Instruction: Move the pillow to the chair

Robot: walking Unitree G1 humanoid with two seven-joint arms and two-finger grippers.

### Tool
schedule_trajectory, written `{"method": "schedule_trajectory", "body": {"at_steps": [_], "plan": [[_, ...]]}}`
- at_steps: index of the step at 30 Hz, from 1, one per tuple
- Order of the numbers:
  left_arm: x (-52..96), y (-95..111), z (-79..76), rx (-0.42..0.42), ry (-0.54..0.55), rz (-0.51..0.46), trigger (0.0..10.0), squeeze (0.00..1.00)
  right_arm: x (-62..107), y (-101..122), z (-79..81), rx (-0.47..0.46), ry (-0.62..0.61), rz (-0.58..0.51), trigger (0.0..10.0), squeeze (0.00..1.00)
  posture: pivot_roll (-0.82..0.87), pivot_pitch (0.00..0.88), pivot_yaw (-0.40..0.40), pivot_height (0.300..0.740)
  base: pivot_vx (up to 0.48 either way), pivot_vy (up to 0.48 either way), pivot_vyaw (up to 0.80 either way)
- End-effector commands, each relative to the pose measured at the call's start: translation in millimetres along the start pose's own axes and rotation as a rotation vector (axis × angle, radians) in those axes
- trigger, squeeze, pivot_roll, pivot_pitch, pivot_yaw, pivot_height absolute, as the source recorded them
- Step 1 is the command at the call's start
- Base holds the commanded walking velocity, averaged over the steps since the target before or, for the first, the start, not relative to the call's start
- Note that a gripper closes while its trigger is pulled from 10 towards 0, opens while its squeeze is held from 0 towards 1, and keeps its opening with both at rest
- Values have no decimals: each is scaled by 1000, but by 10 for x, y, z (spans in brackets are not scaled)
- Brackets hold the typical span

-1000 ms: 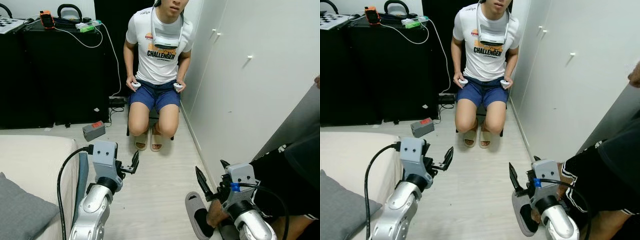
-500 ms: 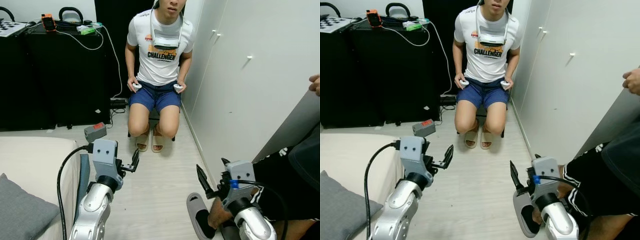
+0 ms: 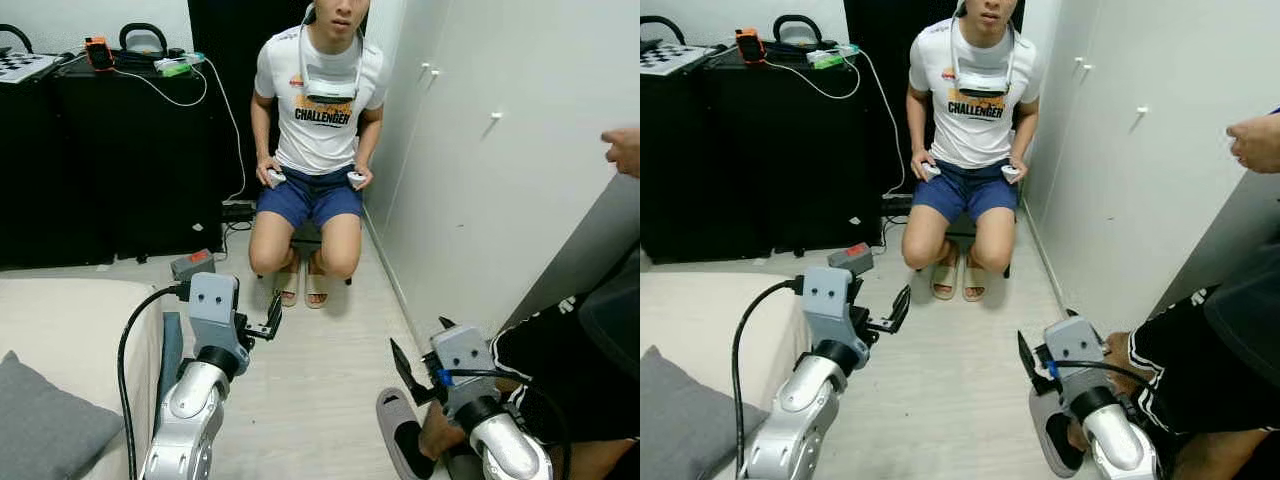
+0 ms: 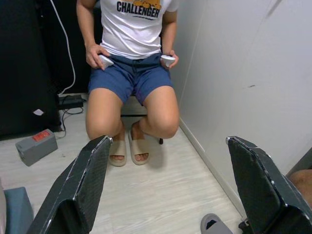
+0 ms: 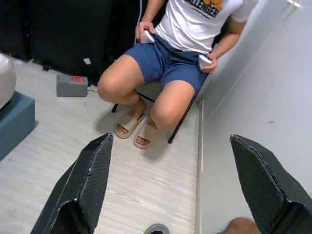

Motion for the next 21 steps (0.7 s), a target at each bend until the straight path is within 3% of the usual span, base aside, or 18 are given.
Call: {"method": "schedule_trajectory", "body": {"at_steps": [1,2,4,5,8,9,10,12,13,14,16,21], "plan": [[-6,-33,9,11,-1,10,10000,0,-5,38,8,88,13,-18,10000,0,-28,17,-49,740,0,0,0],[-6,-33,9,11,-1,10,10000,0,-5,38,8,88,13,-18,10000,0,-28,17,-49,740,0,0,0],[-10,-33,11,11,-1,11,10000,0,-25,74,90,260,78,-29,10000,0,-31,19,-48,740,0,0,0],[-10,-33,11,11,-1,11,10000,0,-25,74,90,260,78,-29,10000,0,-31,19,-48,740,0,0,0],[-16,-34,11,10,-3,14,10000,0,-104,154,160,499,109,-42,10000,0,-30,20,-43,740,0,0,0],[-16,-34,11,10,-3,14,10000,0,-104,154,160,499,109,-42,10000,0,-30,20,-43,740,0,0,0],[-18,-36,9,10,-4,15,10000,0,-130,182,159,571,97,-48,10000,0,-30,19,-43,740,0,0,0],[-19,-37,8,9,-6,16,10000,0,-147,193,218,551,136,-42,10000,0,-26,19,-42,740,0,0,0],[-19,-39,7,7,-8,17,10000,0,-165,248,288,582,176,-91,10000,0,-27,19,-42,740,0,0,0],[-19,-41,5,6,-9,18,10000,0,-166,270,393,495,210,-122,10000,0,-26,20,-42,740,0,0,0],[-19,-43,4,5,-10,19,10000,0,-167,277,464,501,247,-135,10000,0,-25,19,-41,740,0,0,0],[-22,-43,2,4,-12,21,10000,0,-178,276,503,545,268,-144,10000,0,-32,20,-37,740,0,0,0]]}}
Point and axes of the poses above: a point about 5 cm out from each wrist's last joint towards the gripper, its own x axis pointing back from the gripper into the wrist, its own y axis along the axis of the wrist's last joint, z = x × y, the point moved 2 cm from there along -x, pointing out of the wrist towards the gripper, and after that the axes turned 15 degrees about x, right-handed, at the moved point
